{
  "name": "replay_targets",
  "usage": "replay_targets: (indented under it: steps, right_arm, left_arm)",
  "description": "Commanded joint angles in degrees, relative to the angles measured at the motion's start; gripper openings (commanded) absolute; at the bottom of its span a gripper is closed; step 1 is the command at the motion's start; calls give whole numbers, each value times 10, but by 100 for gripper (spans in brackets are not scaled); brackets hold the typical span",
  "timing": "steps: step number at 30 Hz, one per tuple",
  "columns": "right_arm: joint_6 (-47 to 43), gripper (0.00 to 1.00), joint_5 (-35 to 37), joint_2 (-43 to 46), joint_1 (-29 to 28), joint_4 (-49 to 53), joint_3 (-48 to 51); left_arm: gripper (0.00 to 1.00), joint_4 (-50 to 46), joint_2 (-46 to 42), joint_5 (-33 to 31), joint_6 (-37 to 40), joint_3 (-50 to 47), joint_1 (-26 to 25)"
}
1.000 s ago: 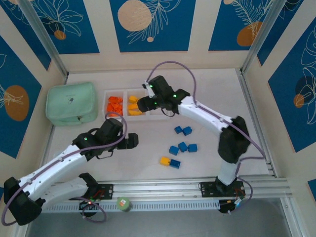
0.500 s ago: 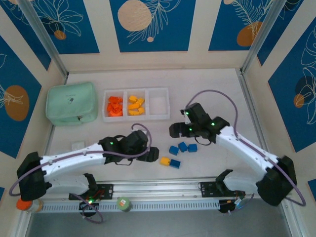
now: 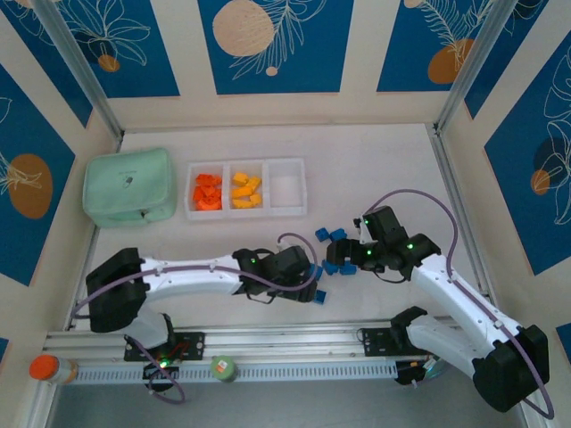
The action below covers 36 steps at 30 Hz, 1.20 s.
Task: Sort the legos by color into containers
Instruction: Pick up the lego from the middle-left of the table.
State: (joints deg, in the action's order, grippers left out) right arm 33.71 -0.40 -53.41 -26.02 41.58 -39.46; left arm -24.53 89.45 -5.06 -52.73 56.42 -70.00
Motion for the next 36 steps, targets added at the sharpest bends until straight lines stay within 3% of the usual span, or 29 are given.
replay_targets:
  steps: [1,19,26,36]
  right_arm:
    - [0,94,-32,6,7,-1,8]
    - [-7,95,-48,3,25,-8,9]
    - [-9,95,-52,-2,26,-12,4]
    - [-12,95,-52,-10,27,-16,2]
  left_arm:
    - [83,-2,29,-14,-8,26,-4]
    - [62,-16,85,-36,-17,15,1]
    - [59,-12,98,-32,-14,18,3]
    - [62,2,120,-16,-9,36,2]
